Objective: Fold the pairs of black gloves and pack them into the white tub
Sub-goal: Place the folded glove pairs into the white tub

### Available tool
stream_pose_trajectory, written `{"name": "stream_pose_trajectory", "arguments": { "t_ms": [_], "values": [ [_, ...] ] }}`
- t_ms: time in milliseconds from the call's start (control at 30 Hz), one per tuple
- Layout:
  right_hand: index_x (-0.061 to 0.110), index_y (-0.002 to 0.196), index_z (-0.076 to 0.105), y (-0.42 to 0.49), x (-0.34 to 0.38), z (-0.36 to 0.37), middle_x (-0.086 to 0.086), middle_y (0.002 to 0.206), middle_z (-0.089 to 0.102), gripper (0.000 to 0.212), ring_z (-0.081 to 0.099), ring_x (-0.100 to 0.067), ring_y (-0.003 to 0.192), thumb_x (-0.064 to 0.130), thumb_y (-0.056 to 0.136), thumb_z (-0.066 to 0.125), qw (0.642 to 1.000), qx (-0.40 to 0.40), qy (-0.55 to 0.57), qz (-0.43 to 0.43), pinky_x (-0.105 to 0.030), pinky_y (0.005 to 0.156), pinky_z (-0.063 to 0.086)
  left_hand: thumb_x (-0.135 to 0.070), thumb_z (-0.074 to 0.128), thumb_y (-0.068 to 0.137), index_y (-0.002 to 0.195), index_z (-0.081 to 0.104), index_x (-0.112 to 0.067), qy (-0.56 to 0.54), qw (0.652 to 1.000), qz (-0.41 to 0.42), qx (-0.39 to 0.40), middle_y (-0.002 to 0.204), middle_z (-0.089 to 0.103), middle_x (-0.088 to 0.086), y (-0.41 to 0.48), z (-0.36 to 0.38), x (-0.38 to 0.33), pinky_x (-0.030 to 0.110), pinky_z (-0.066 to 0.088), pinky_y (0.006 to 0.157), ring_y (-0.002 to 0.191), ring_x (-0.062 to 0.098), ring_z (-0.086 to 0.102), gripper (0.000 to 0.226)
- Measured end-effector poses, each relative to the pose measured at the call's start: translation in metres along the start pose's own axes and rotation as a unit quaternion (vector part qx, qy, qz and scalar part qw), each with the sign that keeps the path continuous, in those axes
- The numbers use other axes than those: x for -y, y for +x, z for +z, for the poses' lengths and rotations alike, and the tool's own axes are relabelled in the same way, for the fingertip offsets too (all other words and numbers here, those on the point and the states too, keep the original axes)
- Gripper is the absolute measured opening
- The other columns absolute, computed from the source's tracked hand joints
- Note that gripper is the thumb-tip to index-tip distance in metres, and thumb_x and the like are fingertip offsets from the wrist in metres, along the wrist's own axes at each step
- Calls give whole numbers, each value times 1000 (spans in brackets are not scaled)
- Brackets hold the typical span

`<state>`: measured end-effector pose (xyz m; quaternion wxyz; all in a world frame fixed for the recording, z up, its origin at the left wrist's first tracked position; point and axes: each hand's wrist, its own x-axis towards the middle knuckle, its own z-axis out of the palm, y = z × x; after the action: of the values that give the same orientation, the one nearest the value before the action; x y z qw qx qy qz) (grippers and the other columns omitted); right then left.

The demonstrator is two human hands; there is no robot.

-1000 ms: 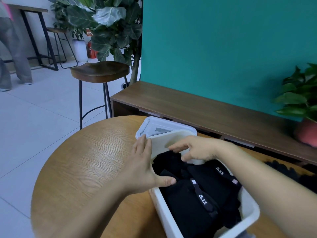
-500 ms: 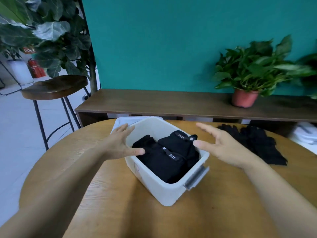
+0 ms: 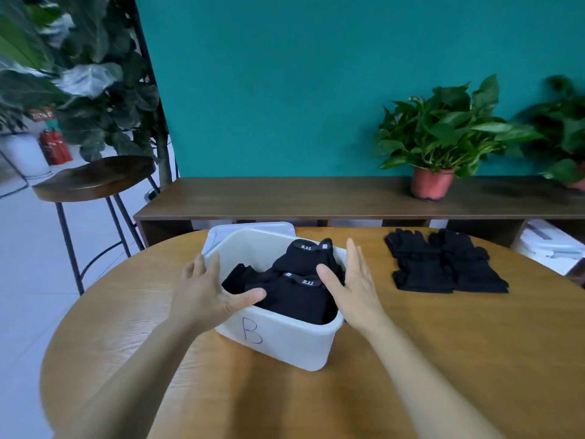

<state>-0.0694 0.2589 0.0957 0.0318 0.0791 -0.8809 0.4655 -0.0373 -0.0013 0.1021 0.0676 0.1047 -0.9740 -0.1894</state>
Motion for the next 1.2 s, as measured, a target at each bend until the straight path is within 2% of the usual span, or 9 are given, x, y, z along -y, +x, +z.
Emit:
{"name": "stream_pose_trajectory", "arguments": {
  "t_ms": [100, 200, 433, 567, 733, 867, 1000, 1100, 1200],
  "values": [
    [38, 155, -6, 24, -6, -4, 13, 164, -5, 88, -3, -13, 151, 69, 90, 44, 999, 36, 15, -7, -47, 122, 9, -110, 18, 31, 151, 21, -20, 9, 998, -55, -39, 158, 23, 9, -8, 9, -7, 47, 38, 108, 147, 28, 13, 151],
    [40, 155, -3, 47, -9, -8, 17, 164, 1, 84, 4, -11, 151, 67, 91, 45, 997, 64, 26, -20, -46, 122, 14, -111, 6, 27, 153, 18, -19, 9, 992, -105, -66, 160, 22, 11, -10, 16, -18, 49, 34, 111, 147, 31, 13, 157],
    [46, 153, 0, 87, -12, -7, 18, 163, 7, 74, 9, -11, 150, 61, 94, 42, 992, 107, 58, -25, -47, 121, 17, -104, 15, 40, 157, 7, -16, -10, 981, -172, -90, 164, 10, 16, -11, 21, -41, 50, 14, 117, 150, 34, 5, 146],
    [46, 154, 3, 94, -12, -10, 17, 163, 11, 73, 12, -12, 150, 62, 94, 43, 992, 114, 46, -22, -47, 120, 19, -102, 6, 49, 157, 2, -14, 32, 982, -167, -79, 164, 6, 19, -8, 23, -43, 53, 7, 118, 152, 33, -4, 139],
    [46, 154, 10, 76, -20, -23, 12, 162, 19, 77, 20, -14, 148, 71, 89, 44, 994, 93, 51, -23, -48, 119, 22, -97, -6, 62, 157, -4, -11, 38, 991, -100, -81, 165, 1, 19, -15, 26, -69, 50, -7, 121, 152, 30, -11, 128],
    [47, 153, 14, 53, -39, -60, 11, 160, 26, 77, 24, -13, 147, 70, 87, 47, 997, 50, 61, -8, -49, 119, 23, -93, -19, 56, 158, -4, -14, 35, 994, 10, -104, 166, 3, 16, -25, 36, -120, 43, -8, 121, 153, 28, -7, 130],
    [47, 153, 15, 28, -74, -110, 6, 155, 37, 73, 31, -17, 144, 62, 91, 51, 1000, 11, 15, 17, -50, 118, 26, -86, -21, 65, 159, -2, -15, 55, 986, 114, -109, 166, 0, 13, -34, 54, -171, 42, -8, 122, 153, 26, -8, 120],
    [44, 153, 19, 13, -106, -142, 2, 151, 43, 68, 38, -19, 139, 55, 94, 52, 999, -22, -17, 43, -49, 116, 30, -80, -18, 73, 159, 1, -16, 47, 979, 179, -90, 166, 2, 14, -43, 77, -212, 41, -9, 121, 153, 26, -8, 109],
    [43, 152, 22, 2, -137, -165, 0, 150, 45, 64, 38, -21, 139, 54, 96, 49, 996, -37, -33, 71, -50, 115, 30, -75, -15, 81, 159, -2, -19, 42, 973, 225, -27, 166, -3, 13, -49, 104, -247, 39, -9, 122, 153, 25, -12, 97]
  ]
}}
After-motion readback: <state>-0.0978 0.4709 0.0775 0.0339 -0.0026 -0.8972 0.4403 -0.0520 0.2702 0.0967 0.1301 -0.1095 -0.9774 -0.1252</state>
